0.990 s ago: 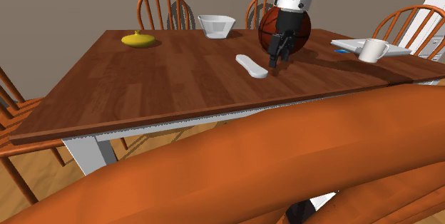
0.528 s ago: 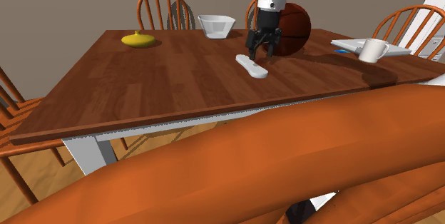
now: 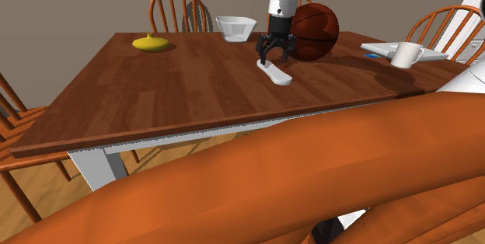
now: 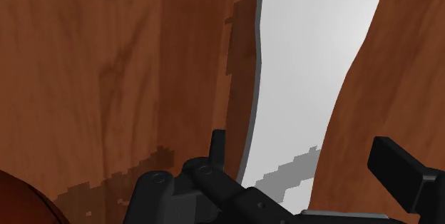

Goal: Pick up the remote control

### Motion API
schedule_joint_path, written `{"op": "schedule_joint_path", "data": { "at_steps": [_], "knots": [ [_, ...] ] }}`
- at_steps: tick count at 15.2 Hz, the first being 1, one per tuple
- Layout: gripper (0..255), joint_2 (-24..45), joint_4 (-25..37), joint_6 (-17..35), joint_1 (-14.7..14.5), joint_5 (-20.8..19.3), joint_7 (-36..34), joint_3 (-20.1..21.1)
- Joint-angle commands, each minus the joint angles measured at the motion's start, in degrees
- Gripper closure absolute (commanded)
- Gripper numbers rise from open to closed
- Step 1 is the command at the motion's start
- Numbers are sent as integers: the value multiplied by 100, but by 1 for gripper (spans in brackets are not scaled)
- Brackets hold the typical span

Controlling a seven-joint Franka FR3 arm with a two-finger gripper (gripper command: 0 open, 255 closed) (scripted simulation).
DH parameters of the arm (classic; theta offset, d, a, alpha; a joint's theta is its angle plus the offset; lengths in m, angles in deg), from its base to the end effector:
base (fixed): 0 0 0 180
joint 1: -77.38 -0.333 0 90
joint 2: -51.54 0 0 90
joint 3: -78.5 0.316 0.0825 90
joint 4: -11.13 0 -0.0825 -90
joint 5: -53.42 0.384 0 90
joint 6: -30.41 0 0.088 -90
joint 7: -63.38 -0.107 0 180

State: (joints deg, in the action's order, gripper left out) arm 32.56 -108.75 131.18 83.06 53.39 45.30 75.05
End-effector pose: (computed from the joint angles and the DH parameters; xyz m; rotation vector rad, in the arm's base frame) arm 0.4496 -0.0753 0.5596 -3.0364 0.7294 0.0068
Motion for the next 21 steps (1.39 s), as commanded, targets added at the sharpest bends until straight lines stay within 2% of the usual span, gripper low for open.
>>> {"op": "schedule_joint_path", "data": {
  "at_steps": [1, 6, 7, 16, 21],
  "knots": [
    [0, 15, -147, 165, 4, 0, -9, -2],
    [0, 21, -340, 364, 5, 0, -7, -4],
    [255, 27, -331, 360, 5, 0, -5, -6],
    [255, 21, -340, 364, 5, 0, -7, -5],
    [255, 17, 41, -22, 2, 1, -12, -1]
  ]
}}
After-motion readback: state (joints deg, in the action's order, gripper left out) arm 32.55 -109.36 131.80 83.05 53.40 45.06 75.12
